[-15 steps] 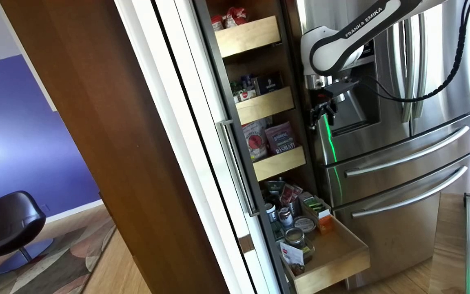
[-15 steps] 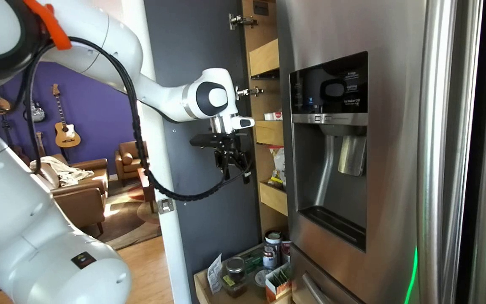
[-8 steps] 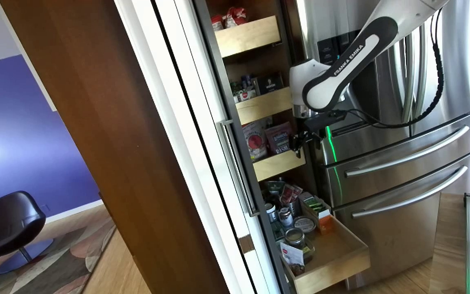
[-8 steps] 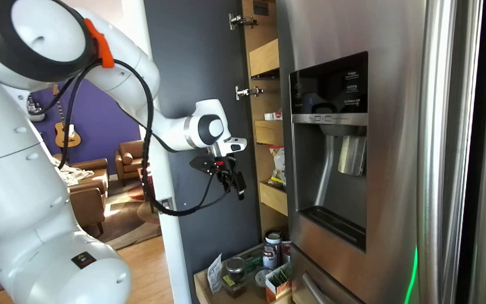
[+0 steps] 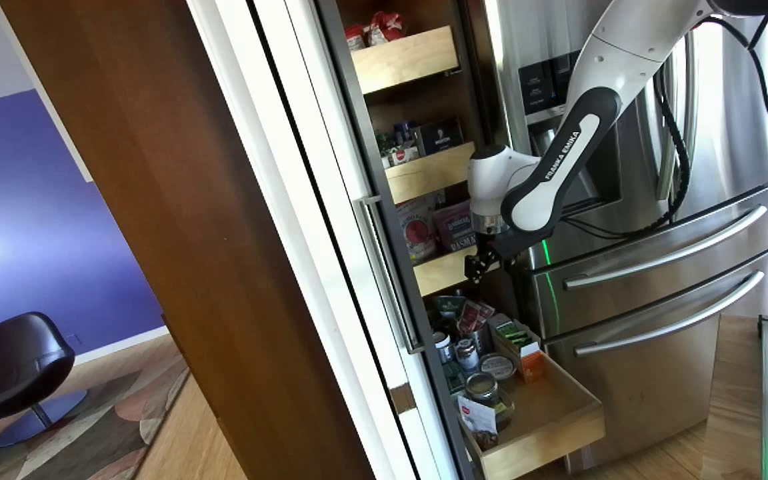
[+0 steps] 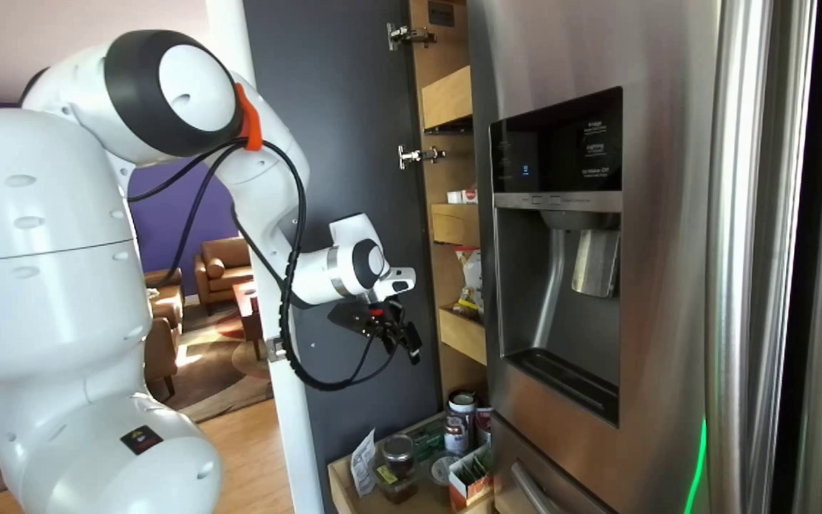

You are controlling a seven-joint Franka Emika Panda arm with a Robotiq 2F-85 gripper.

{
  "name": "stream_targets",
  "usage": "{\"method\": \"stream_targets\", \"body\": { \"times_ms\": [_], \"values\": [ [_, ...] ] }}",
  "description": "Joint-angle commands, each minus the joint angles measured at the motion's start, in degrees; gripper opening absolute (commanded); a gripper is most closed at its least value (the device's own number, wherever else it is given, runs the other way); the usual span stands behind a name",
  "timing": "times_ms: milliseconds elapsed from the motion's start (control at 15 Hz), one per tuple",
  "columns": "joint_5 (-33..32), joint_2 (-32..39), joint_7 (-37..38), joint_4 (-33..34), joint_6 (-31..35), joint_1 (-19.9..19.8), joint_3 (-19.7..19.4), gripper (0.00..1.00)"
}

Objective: Pick up a can in the bottom fridge drawer and move it backward in the same drawer

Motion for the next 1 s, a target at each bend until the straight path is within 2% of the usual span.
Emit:
{"method": "stream_targets", "body": {
  "times_ms": [0, 67, 133, 200, 333, 400, 533, 933],
  "values": [
    [0.15, -0.12, -0.24, 0.2, -0.14, 2.31, -2.34, 1.0],
    [0.15, -0.16, -0.24, 0.29, -0.14, 2.3, -2.33, 1.0],
    [3.7, 1.6, -3.51, 1.51, -0.84, 2.85, -2.31, 1.0],
    [2.43, 4.84, -1.9, 3.59, -0.33, 2.8, -2.93, 1.0],
    [4.32, 9.35, -2.48, 6.05, -1.71, 3.42, -4.04, 1.0],
    [7.62, 12.07, -5.53, 7.25, -1.42, 3.74, -4.41, 1.0],
    [7.72, 17.06, -5.43, 9.63, 1.55, 4.63, -6.26, 1.0],
    [13.98, 30.27, -11.16, 18.58, 3.6, 6.66, -9.62, 1.0]
  ]
}}
